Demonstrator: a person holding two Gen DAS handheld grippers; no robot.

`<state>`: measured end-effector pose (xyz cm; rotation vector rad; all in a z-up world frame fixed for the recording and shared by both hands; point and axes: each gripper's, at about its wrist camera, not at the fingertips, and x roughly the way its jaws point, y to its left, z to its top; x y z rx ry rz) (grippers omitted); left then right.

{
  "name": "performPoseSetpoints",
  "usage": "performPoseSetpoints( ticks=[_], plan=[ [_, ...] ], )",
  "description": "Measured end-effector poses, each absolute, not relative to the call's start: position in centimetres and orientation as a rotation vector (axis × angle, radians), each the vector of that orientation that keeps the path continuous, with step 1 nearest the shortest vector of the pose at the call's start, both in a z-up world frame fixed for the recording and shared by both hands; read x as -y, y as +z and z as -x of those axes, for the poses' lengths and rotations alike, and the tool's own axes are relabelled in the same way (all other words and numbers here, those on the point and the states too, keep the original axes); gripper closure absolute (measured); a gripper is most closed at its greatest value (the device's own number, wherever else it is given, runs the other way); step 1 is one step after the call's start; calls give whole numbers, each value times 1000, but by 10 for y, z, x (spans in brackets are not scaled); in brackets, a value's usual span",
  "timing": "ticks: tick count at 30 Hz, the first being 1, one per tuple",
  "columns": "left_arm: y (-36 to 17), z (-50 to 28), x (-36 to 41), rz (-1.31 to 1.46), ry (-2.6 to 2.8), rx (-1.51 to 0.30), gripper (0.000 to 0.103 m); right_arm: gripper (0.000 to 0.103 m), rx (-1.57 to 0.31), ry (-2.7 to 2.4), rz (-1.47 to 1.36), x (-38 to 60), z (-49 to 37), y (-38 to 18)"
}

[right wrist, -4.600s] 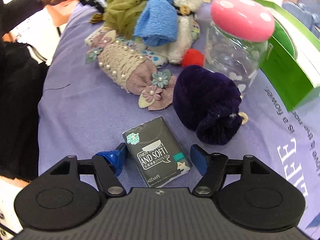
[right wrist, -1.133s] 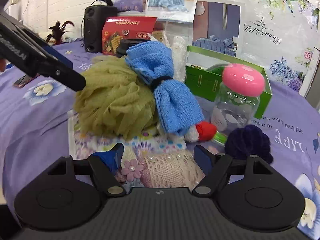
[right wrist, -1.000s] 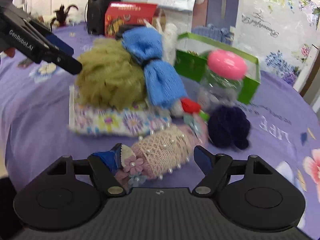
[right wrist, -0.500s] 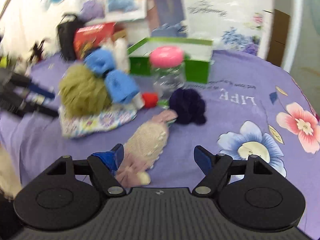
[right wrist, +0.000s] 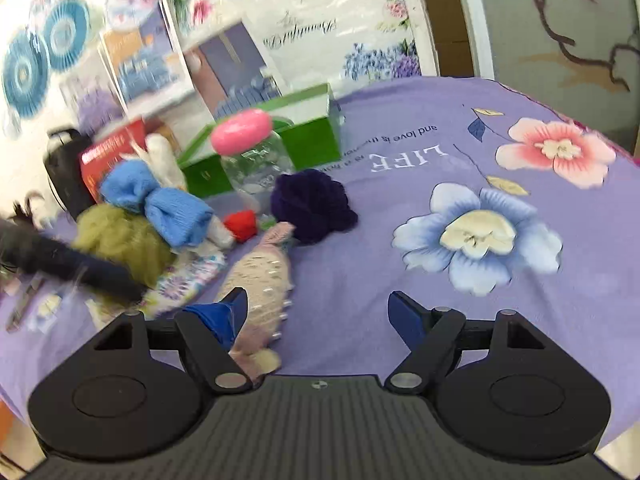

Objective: Organize soft objects
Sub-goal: 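Move the right tool toward the pink knitted candy pouch, then grasp the pink pouch with the right tool and carry it into the box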

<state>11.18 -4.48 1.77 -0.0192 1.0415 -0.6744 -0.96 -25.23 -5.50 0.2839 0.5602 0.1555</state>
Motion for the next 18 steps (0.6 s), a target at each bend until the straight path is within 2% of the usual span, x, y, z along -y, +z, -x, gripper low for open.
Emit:
performPoseSetpoints(
  ticks=[7,11,13,15,18],
  plan=[
    [-18,-170,118,-31,-530,-1244,33,39,-553,185,-118,200,-13,-64],
    [-53,-193,124,17,-523,-1380,33,38,-624,159,-80,190,-31,-78],
    [-53,-195,122,34,-533,-1359,33,38,-601,156,7,182,-29,-84],
    [-50,-195,120,47,-551,-1348,49,39,-590,158,103,174,-27,-89],
    [-47,-193,115,42,-561,-1335,54,70,-578,216,69,180,-24,-82]
  ],
)
